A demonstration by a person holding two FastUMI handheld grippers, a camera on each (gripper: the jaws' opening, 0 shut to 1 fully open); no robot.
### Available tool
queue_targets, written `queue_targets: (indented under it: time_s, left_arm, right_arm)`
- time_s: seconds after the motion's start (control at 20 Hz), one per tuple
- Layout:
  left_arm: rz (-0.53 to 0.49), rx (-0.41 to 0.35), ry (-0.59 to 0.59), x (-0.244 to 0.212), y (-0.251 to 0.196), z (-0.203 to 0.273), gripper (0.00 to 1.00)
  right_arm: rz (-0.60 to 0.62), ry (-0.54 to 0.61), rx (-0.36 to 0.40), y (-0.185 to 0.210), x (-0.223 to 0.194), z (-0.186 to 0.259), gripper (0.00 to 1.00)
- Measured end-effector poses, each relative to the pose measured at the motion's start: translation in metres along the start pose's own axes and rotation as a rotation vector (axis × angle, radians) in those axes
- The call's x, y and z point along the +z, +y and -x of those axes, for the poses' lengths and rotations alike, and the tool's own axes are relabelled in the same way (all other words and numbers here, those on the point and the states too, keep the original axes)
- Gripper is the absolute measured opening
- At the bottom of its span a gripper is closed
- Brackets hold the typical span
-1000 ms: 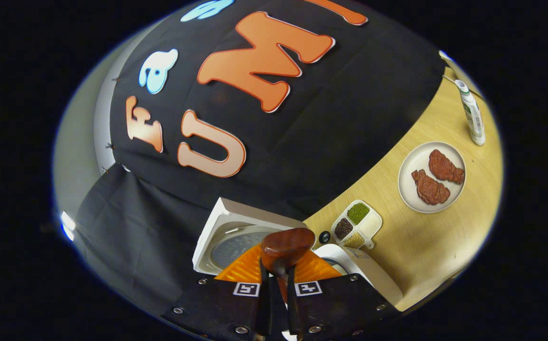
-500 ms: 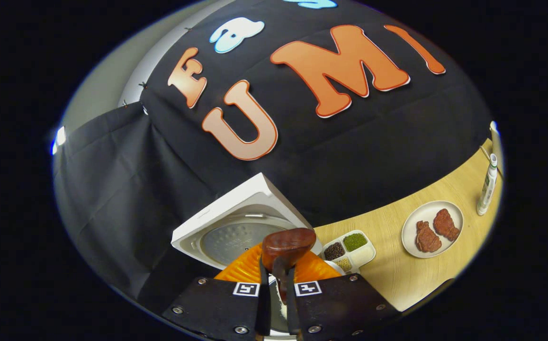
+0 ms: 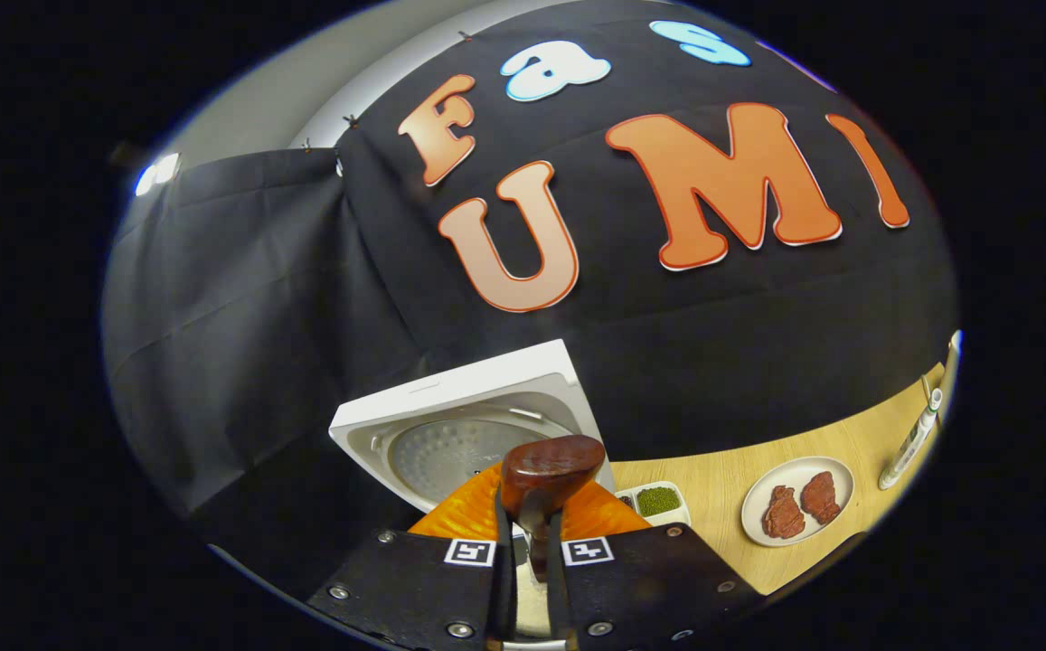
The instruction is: Close the left gripper, press the button to open the rice cooker; take a wooden spoon from the chopstick holder with the right hand, scoop a spoonful of rice and pour it into the rice cooker, then put the wooden spoon back into the chopstick holder.
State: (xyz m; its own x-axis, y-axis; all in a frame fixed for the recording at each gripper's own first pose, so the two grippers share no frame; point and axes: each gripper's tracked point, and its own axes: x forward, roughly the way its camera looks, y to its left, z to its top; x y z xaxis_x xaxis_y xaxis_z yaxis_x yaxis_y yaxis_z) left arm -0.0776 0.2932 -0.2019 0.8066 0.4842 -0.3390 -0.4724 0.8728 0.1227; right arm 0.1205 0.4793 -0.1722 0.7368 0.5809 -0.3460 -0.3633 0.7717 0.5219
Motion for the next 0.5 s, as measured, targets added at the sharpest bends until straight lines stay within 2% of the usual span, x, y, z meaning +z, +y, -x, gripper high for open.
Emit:
queue_targets:
  time_s: [0.25,0.5]
  left_arm:
    - [-0.002,-0.011,0.000,-0.002,-0.001,0.001,0.98]
    - [-0.001,-0.019,0.003,-0.003,-0.005,0.004,0.99]
  right_arm:
    - [0.173,-0.052,0.019,0.011,0.009,0.005,0.12]
    - [0.429,-0.145,0.059,0.018,0.024,0.010,0.13]
